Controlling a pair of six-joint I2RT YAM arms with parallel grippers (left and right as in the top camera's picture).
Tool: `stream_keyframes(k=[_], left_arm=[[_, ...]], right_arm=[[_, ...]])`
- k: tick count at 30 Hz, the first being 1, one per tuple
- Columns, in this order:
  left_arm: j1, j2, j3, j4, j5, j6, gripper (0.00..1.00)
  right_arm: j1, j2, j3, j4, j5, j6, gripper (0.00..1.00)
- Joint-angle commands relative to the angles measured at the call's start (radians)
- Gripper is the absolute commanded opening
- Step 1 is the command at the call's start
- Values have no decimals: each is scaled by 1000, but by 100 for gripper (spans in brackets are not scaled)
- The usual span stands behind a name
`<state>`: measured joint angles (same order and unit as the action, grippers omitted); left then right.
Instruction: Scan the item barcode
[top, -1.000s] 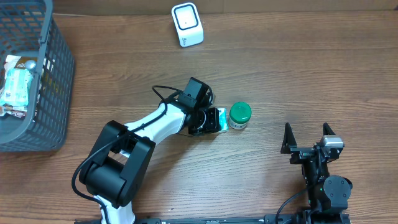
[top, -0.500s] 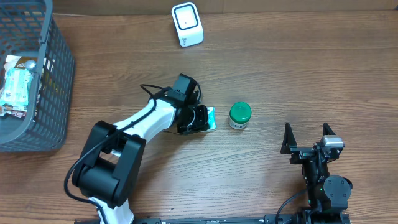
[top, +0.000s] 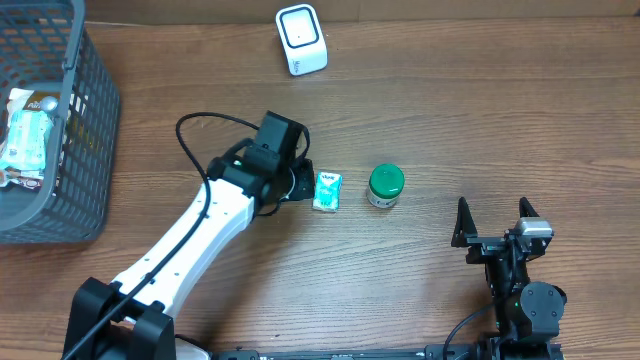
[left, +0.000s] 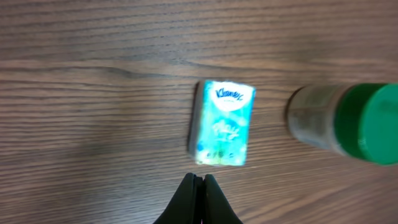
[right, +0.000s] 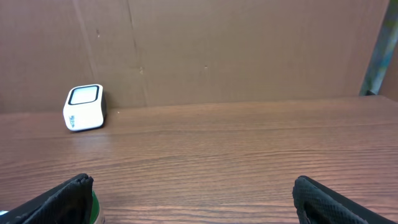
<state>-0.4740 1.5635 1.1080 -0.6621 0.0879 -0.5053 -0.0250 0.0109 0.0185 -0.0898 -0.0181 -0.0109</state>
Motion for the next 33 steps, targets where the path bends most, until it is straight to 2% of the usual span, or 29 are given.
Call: stream_keyframes(k=[1, 10, 21, 33], left_arm=[[-55, 7, 8, -3, -127, 61, 5], [-101, 30, 8, 39, -165, 36, 4], [-103, 187, 8, 187, -42, 10, 4], [-100, 249, 8, 219, -69, -3, 4]], right_arm=[[-3, -8, -11, 6, 10, 4, 100], [-3, -8, -11, 6, 10, 4, 100], [-3, -8, -11, 6, 10, 4, 100], [-3, -8, -11, 6, 10, 4, 100]])
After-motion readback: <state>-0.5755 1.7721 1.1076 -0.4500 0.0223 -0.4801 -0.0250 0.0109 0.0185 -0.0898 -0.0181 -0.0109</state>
